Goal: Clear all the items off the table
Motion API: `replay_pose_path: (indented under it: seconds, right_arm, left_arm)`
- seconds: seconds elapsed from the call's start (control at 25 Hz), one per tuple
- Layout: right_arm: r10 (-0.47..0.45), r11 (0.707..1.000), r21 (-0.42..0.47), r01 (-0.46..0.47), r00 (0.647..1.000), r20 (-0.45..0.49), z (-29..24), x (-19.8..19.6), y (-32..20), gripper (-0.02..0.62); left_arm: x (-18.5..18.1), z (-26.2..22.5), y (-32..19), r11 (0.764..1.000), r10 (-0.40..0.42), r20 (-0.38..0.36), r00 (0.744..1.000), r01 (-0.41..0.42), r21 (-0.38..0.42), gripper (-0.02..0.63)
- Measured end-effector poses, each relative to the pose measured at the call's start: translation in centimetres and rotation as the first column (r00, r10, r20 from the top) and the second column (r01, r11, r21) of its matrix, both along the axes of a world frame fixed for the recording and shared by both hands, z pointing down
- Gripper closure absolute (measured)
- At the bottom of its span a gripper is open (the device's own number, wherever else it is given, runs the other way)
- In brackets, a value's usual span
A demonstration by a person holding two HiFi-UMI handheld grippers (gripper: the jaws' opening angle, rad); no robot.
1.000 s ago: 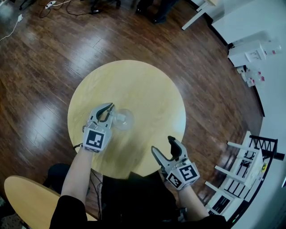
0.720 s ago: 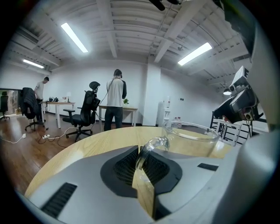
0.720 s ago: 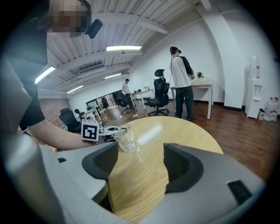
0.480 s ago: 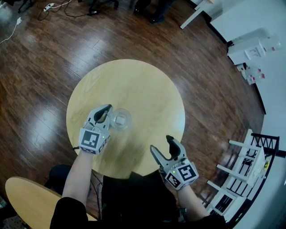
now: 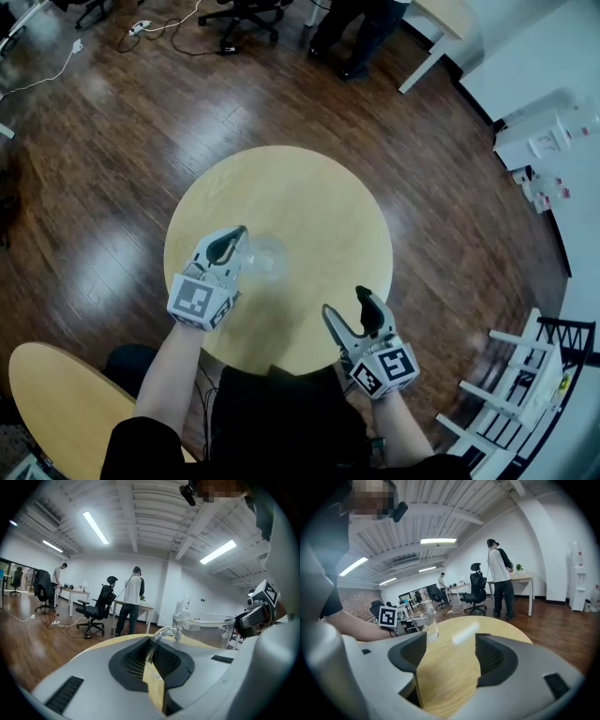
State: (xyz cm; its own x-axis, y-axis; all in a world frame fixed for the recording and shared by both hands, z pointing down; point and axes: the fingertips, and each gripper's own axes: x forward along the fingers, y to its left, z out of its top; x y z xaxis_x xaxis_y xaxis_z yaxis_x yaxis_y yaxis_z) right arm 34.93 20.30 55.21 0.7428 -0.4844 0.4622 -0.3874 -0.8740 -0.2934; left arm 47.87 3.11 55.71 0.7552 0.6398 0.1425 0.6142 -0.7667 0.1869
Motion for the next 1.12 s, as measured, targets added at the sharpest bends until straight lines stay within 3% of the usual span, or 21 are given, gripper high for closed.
replay_pose_path:
  seconds: [0.28, 0.44, 0.56, 0.64, 0.76, 0.92, 1.04, 1.12]
  right_arm:
    - [-0.17, 0.979, 0.091, 0.184, 0.975, -0.144, -3.9, 2.7, -1.5, 0.262]
    - [-0.321, 0.927, 0.122, 0.354, 0.919, -0.227, -7.0, 3.7, -3.0, 0.262]
    - [-0.423, 0.871, 0.141, 0.47, 0.865, -0.269, -9.0, 3.1, -4.2, 0.264]
    - [-0.493, 0.822, 0.151, 0.549, 0.819, -0.293, -9.9, 2.6, -6.0, 0.265]
    - [-0.611, 0.723, 0.154, 0.674, 0.727, -0.314, -11.0, 0.5, -9.6, 0.265]
    - [-0.733, 0.575, 0.147, 0.805, 0.587, -0.345, -12.2, -4.4, -15.0, 0.265]
    - [-0.803, 0.459, 0.131, 0.879, 0.473, -0.363, -12.9, -9.6, -19.6, 0.265]
    - [-0.838, 0.376, 0.12, 0.919, 0.392, -0.379, -13.5, -13.1, -22.5, 0.265]
  left_arm:
    - [-3.9, -7.1, -3.2, 0.983, -0.181, -0.084, 0.98, 0.183, 0.012, 0.601]
    - [-7.7, -10.6, -4.2, 0.937, -0.348, -0.12, 0.93, 0.347, -0.027, 0.601]
    - [-11.5, -12.6, -5.0, 0.882, -0.471, -0.167, 0.866, 0.468, -0.06, 0.601]
    - [-14.2, -13.7, -6.4, 0.832, -0.554, -0.19, 0.811, 0.551, -0.071, 0.601]
    - [-19.4, -15.3, -8.6, 0.739, -0.672, -0.182, 0.718, 0.666, -0.101, 0.601]
    - [-27.8, -16.7, -12.6, 0.588, -0.801, -0.219, 0.558, 0.801, -0.11, 0.601]
    - [-35.0, -16.8, -15.7, 0.472, -0.871, -0.187, 0.453, 0.879, -0.068, 0.601]
    - [-39.5, -17.3, -17.8, 0.398, -0.905, -0.198, 0.377, 0.913, -0.084, 0.601]
